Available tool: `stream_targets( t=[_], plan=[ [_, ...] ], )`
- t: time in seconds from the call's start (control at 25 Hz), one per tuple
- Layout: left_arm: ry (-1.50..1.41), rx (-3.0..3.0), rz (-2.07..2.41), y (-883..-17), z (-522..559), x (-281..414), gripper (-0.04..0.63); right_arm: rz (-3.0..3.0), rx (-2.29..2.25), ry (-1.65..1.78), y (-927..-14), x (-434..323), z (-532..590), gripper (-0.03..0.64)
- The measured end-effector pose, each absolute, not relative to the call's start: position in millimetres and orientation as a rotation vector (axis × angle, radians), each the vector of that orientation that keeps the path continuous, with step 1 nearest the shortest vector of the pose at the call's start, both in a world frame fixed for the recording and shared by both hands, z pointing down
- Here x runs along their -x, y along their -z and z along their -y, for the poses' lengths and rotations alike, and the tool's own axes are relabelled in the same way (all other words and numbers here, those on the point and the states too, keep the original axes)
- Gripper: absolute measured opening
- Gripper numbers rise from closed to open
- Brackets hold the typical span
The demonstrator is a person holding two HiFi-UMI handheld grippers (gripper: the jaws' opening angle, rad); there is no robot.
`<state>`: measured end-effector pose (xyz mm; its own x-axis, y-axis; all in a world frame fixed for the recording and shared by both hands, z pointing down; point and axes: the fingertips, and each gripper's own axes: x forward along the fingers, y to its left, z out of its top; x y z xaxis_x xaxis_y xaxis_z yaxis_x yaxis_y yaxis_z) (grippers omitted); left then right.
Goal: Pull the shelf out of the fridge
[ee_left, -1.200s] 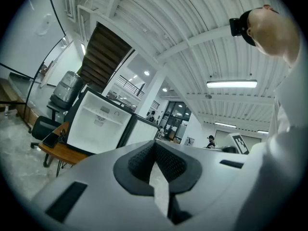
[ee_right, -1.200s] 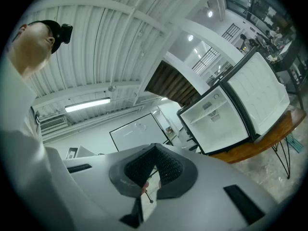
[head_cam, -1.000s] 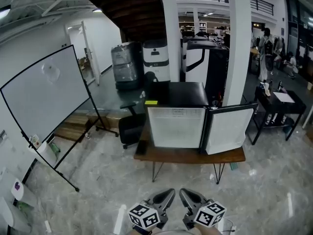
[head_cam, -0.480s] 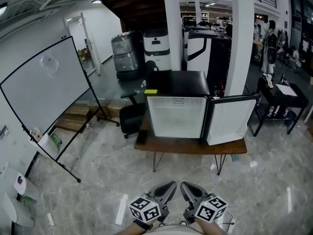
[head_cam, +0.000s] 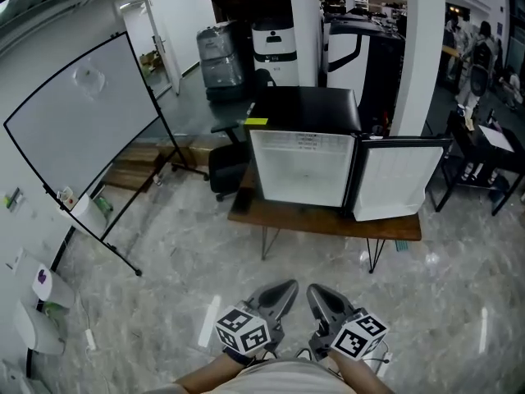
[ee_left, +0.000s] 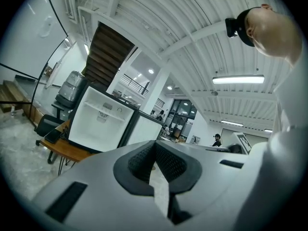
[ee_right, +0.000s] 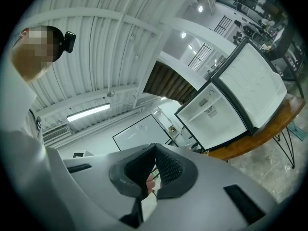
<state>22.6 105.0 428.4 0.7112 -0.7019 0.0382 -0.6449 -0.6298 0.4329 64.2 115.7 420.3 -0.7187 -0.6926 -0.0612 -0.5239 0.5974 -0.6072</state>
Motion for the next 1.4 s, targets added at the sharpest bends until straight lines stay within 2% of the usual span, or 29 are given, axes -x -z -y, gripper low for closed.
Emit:
stream_targets(
  t=[0.64,1.4],
  plan=[
    [0.213,-2.458,1.095,-431,-50,-20,0.006,-2.523,0.927,0.886,-427,-66,-62,0.02],
    [0.219,-2.532,0.847,-440,160,52,0.006,-2.253,1.09,0.909,-431,1,147,0.02]
  ],
)
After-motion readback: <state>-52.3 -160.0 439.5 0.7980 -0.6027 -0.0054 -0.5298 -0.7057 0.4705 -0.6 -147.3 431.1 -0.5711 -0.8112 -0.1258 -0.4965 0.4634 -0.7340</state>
